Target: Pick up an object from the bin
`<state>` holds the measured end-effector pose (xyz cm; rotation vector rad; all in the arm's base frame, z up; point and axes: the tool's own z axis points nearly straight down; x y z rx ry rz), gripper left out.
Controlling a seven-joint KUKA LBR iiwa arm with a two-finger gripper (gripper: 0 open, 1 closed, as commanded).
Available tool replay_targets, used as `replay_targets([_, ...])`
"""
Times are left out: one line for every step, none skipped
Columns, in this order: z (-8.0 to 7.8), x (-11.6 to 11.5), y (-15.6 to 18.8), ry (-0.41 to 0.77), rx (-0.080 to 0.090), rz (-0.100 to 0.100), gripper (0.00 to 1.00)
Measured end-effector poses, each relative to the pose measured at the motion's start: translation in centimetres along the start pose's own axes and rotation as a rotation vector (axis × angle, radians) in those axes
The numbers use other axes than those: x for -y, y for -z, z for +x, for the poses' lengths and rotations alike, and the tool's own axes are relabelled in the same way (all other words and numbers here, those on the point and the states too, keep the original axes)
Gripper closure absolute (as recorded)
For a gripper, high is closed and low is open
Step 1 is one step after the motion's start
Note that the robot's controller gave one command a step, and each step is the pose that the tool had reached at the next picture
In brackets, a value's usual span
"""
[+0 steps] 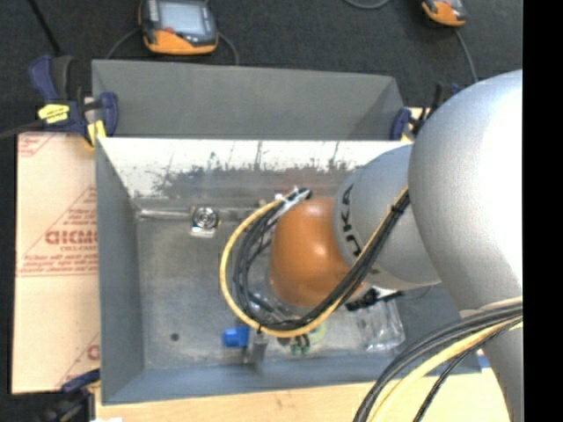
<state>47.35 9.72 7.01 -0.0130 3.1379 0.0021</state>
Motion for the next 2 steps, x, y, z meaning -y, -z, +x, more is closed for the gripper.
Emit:
replay_targets([-4.6,1.2,6.4,-0.026,0.009,0.000,1.00])
replay_targets([-3.2,1.7,17.3,-0.015,0.008,0.000,1.00])
